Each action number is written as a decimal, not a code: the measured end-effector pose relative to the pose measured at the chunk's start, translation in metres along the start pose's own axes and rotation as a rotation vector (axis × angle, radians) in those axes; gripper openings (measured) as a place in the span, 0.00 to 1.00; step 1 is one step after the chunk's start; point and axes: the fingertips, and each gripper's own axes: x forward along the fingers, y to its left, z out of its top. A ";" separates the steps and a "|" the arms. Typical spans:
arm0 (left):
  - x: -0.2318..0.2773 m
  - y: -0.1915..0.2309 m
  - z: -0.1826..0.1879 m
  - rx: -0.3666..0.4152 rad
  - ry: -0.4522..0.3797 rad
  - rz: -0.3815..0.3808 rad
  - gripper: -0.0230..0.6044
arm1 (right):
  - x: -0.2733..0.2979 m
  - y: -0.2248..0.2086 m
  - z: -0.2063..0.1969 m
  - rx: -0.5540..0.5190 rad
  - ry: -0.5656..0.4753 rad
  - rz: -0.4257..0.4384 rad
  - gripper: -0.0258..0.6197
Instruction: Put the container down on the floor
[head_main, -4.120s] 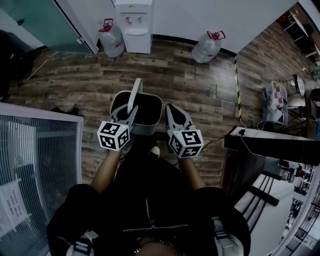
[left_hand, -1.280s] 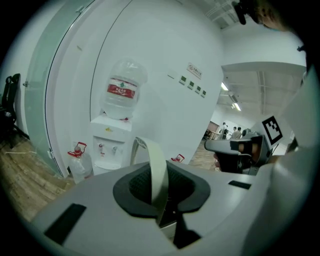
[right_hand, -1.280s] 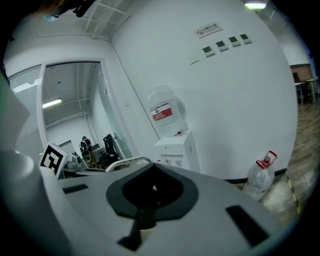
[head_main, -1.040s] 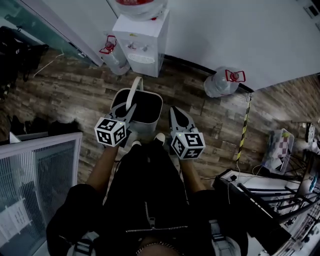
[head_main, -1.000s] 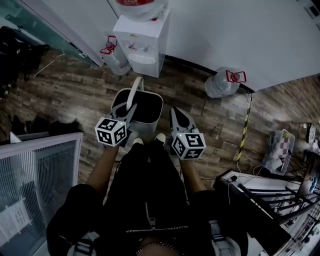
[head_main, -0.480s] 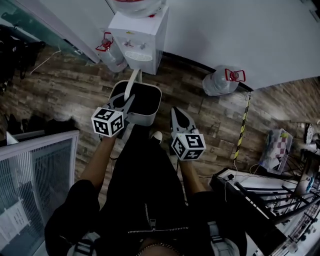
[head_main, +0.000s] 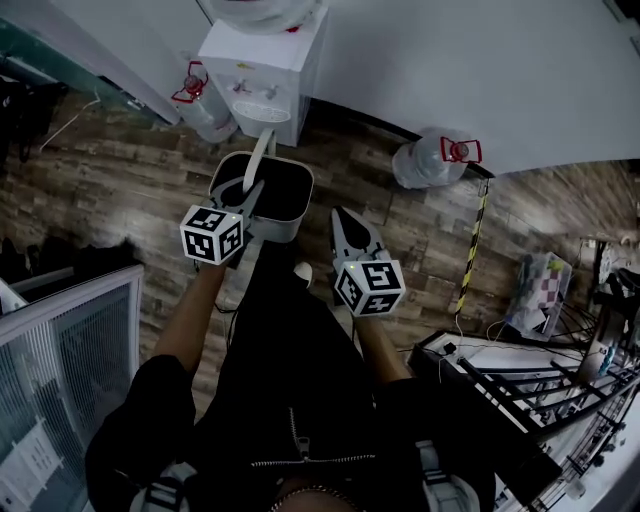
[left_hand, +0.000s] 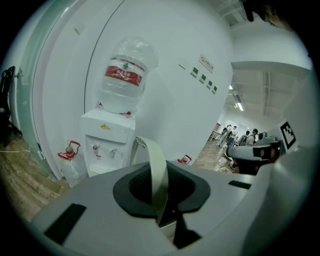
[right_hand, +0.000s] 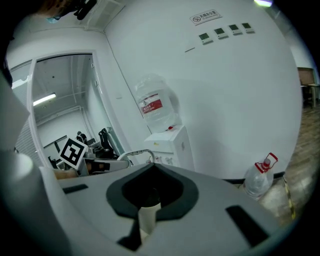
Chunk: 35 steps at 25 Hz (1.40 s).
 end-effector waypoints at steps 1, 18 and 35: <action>0.004 0.004 0.000 -0.001 0.004 -0.003 0.12 | 0.005 0.000 0.000 0.000 0.008 0.001 0.05; 0.082 0.092 -0.022 -0.001 0.053 0.004 0.12 | 0.115 -0.030 -0.014 0.000 0.094 0.034 0.05; 0.163 0.164 -0.092 0.009 0.004 0.005 0.12 | 0.199 -0.090 -0.111 0.006 0.089 0.022 0.05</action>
